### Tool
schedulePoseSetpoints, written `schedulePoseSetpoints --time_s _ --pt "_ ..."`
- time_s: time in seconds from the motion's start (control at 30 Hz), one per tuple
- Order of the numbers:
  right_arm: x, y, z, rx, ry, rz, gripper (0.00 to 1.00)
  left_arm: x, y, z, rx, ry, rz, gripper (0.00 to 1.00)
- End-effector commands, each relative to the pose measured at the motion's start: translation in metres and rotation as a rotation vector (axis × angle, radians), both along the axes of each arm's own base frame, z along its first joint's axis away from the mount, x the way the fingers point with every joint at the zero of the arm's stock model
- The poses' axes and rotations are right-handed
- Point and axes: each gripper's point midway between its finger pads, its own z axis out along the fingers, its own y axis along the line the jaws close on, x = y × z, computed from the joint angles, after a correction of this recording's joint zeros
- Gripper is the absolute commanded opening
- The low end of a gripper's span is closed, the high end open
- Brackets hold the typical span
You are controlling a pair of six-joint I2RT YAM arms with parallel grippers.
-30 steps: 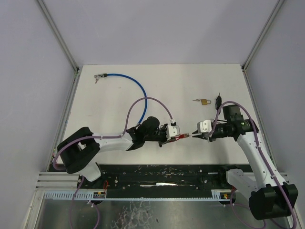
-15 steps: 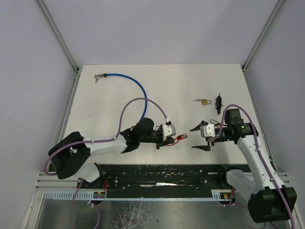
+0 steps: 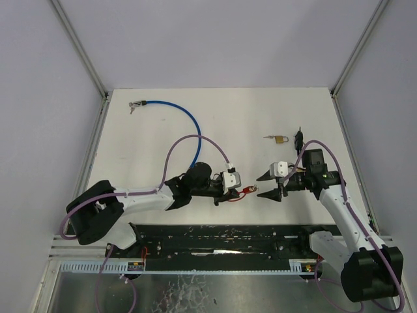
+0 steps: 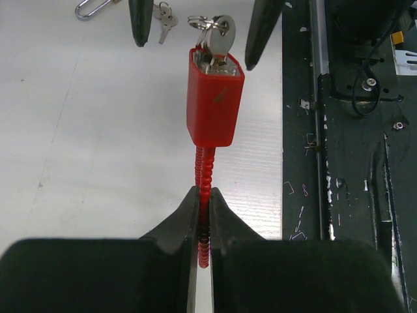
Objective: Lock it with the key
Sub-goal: Lock the lock.
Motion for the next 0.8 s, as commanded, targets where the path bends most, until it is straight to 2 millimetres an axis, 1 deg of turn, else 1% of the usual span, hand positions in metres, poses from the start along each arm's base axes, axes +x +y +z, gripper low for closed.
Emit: schedulePoseSetpoints --time_s 0.0,0.17,0.23,0.37,0.53,0.67,0.77 --pt "0.011 0.004 0.004 -0.002 -0.021 -0.022 0.57 0.001 -0.012 0.029 -0.081 -0.039 -0.016 0.0" --pt "0.014 0.003 0.005 -0.021 -0.07 -0.026 0.46 0.0 -0.014 0.029 -0.08 -0.041 -0.018 0.0" --pt "0.013 0.002 0.006 -0.021 -0.088 -0.022 0.39 0.0 -0.015 0.028 -0.077 -0.042 -0.018 0.0" --pt "0.007 0.003 0.006 -0.026 -0.115 0.012 0.27 -0.002 -0.015 0.027 -0.073 -0.041 -0.02 0.0" --pt "-0.007 0.005 0.013 -0.011 -0.167 0.087 0.1 -0.001 -0.015 0.025 -0.061 -0.04 -0.014 0.0" --pt "-0.01 0.003 0.019 -0.018 -0.219 0.103 0.03 -0.001 -0.013 0.021 -0.052 -0.037 -0.007 0.0" --pt "-0.008 0.001 0.023 -0.033 -0.261 0.089 0.01 0.001 -0.011 0.019 -0.039 -0.04 0.003 0.0"
